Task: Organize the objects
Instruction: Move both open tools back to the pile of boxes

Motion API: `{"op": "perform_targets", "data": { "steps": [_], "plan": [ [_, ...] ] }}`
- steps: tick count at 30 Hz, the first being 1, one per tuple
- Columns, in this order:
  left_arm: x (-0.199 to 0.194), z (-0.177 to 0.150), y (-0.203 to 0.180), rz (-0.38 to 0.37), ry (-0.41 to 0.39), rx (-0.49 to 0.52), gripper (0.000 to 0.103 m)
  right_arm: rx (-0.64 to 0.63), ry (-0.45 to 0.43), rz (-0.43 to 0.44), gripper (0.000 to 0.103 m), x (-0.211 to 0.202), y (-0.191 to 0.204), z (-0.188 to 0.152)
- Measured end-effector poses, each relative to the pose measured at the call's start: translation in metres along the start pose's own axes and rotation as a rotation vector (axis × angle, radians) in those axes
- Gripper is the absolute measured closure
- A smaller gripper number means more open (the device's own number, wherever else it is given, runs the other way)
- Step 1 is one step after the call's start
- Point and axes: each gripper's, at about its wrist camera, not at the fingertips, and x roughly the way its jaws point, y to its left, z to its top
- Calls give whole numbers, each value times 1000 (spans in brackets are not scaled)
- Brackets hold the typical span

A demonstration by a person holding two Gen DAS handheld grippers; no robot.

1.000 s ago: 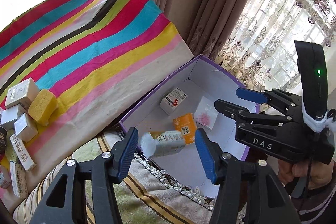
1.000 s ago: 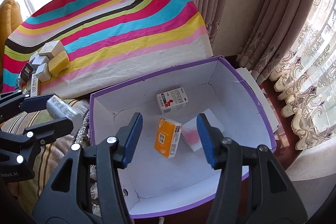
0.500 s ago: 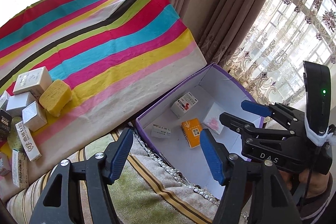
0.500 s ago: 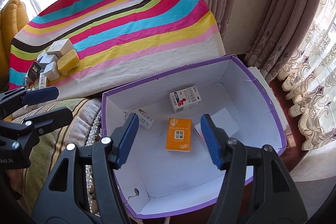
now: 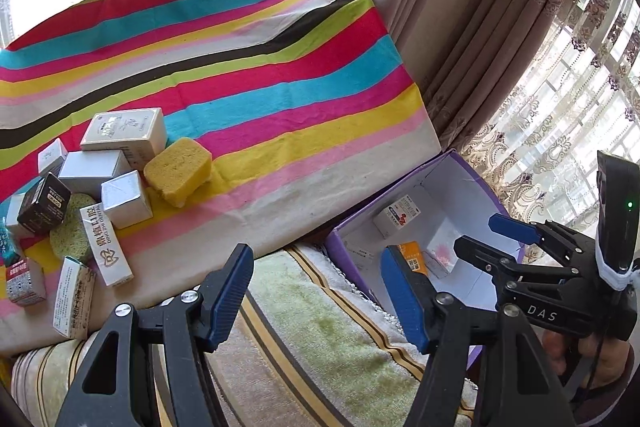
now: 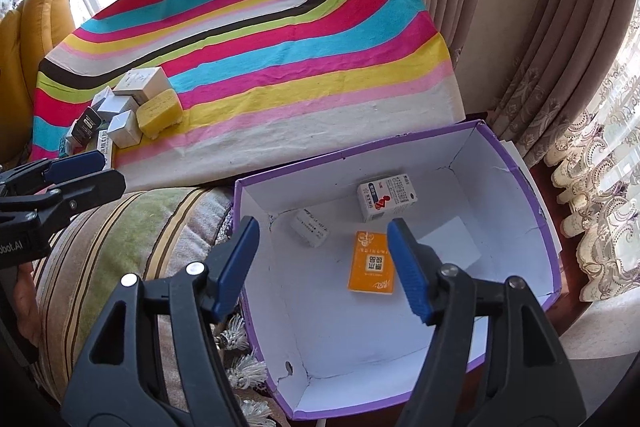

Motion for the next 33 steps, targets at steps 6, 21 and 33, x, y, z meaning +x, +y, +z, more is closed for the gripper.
{"op": "perform_targets", "data": {
  "steps": [6, 21, 33],
  "plan": [
    [-13, -1, 30, 28, -26, -50, 36, -33, -5, 10, 32, 0, 16, 5],
    [-37, -18, 106, 109, -50, -175, 36, -129, 0, 79, 32, 5, 70, 20],
    [-53, -34, 167, 170, -54, -274, 36, -217, 14, 132, 31, 19, 119, 34]
  ]
}}
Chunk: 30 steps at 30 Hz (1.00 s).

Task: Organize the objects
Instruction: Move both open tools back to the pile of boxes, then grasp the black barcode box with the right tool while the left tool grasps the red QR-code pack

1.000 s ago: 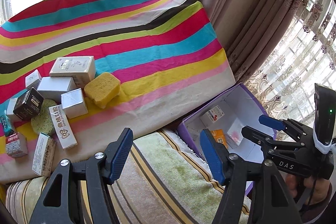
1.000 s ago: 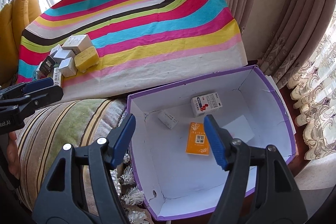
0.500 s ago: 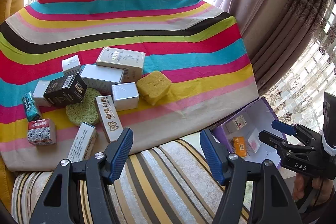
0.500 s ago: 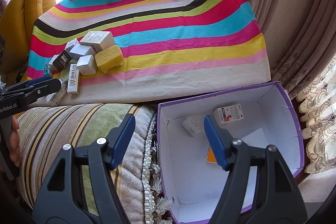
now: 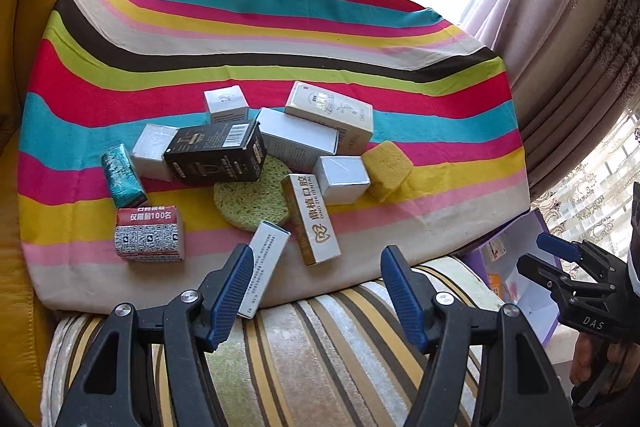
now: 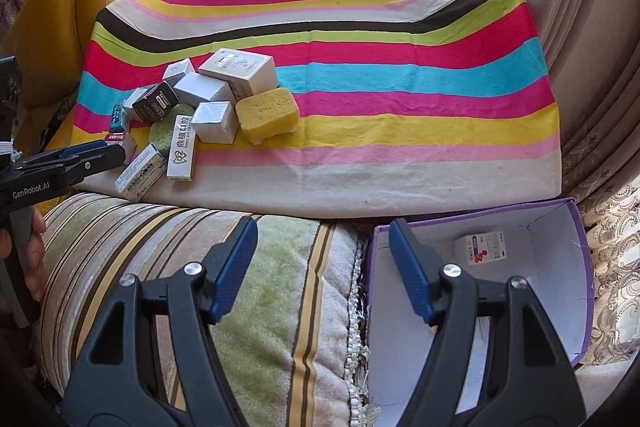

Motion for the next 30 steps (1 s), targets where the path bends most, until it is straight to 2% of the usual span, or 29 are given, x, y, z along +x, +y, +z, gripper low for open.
{"op": "perform_targets", "data": {
  "steps": [17, 25, 30],
  "plan": [
    [9, 13, 86, 113, 38, -111, 35, -125, 36, 59, 29, 35, 56, 39],
    [27, 16, 107, 162, 99, -136, 26, -161, 59, 112, 27, 53, 85, 56],
    [40, 15, 116, 179, 137, -160, 25, -177, 65, 135, 23, 64, 103, 69]
  ]
}}
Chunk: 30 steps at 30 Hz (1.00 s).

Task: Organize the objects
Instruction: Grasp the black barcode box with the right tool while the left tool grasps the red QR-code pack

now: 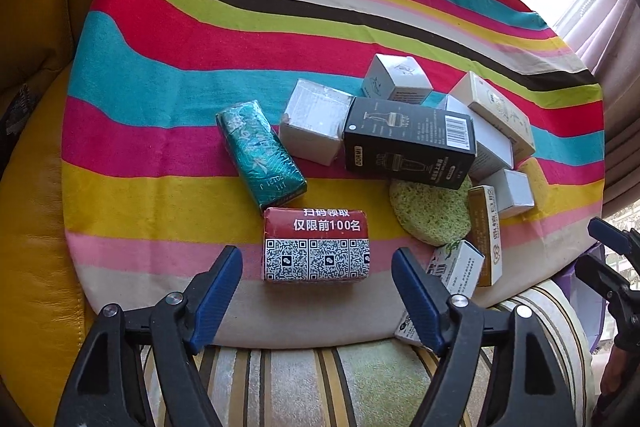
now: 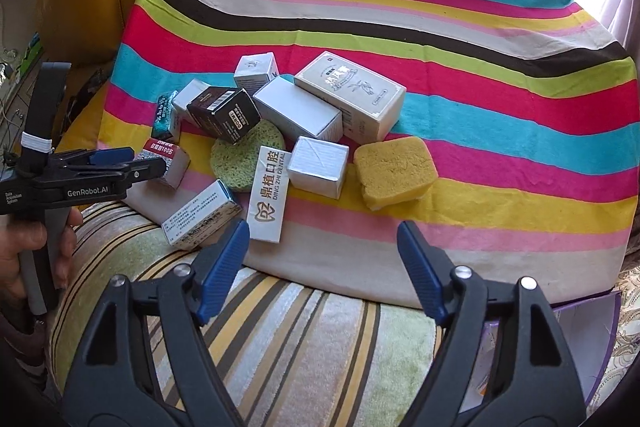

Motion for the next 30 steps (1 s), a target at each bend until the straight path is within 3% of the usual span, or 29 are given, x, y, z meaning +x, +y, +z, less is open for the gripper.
{"op": "perform_targets", "data": {
  "steps": [15, 21, 30],
  "plan": [
    [22, 7, -2, 34, 40, 19, 22, -259, 14, -16, 21, 51, 52, 41],
    [24, 7, -1, 46, 33, 22, 41, -345, 4, 6, 21, 60, 66, 61],
    [6, -5, 16, 18, -34, -57, 42, -496, 18, 22, 21, 81, 94, 80]
  ]
}}
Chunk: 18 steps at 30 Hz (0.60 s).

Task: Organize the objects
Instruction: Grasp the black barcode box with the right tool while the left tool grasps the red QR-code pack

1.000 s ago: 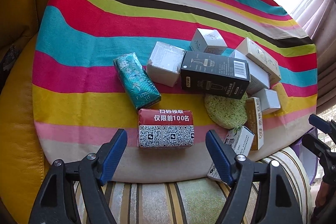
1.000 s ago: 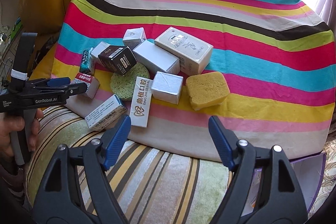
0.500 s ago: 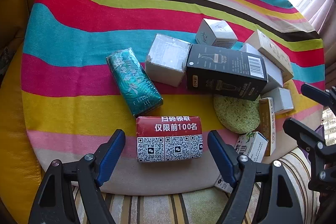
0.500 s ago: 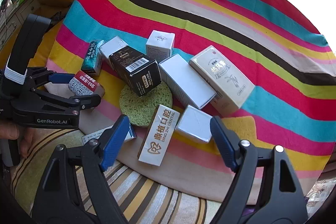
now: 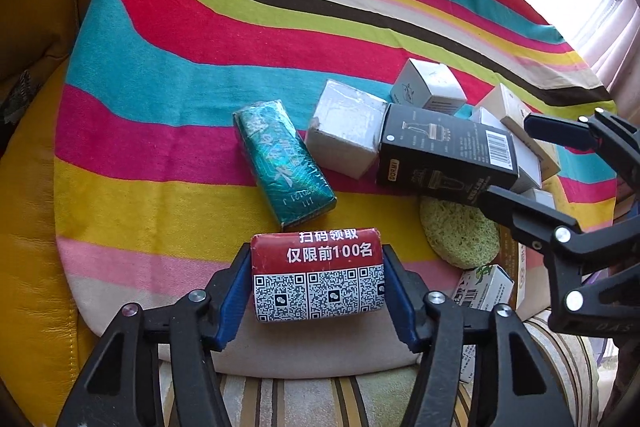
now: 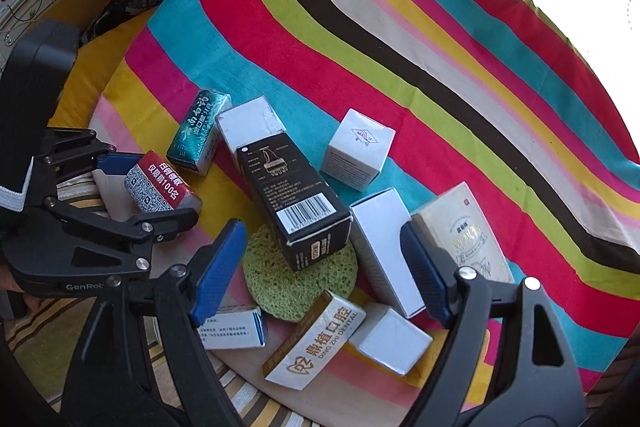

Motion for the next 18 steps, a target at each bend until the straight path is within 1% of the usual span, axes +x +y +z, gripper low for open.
{"op": "perform_targets", "data": {
  "steps": [5, 11, 12, 13, 14, 15, 17, 18],
  "plan": [
    [-5, -2, 9, -17, -18, -40, 42, -72, 18, 10, 21, 15, 7, 13],
    [-4, -1, 13, -39, -28, -69, 42, -91, 48, 37, 23, 32, 10, 22],
    [-4, -1, 14, -41, -30, -70, 42, -90, 50, 35, 28, 34, 11, 23],
    [-5, -1, 14, -42, -33, -70, 42, -89, 53, 35, 36, 35, 11, 23],
    [-5, -1, 14, -41, -35, -69, 42, -88, 50, 26, 38, 37, 12, 24],
    [-1, 1, 11, -42, -35, -68, 42, -85, 50, 18, 44, 36, 13, 23],
    [0, 2, 10, -43, -36, -64, 42, -65, 53, 32, 50, 35, 14, 22],
    [0, 2, 10, -43, -38, -64, 42, -53, 53, 44, 57, 34, 14, 21]
  ]
}}
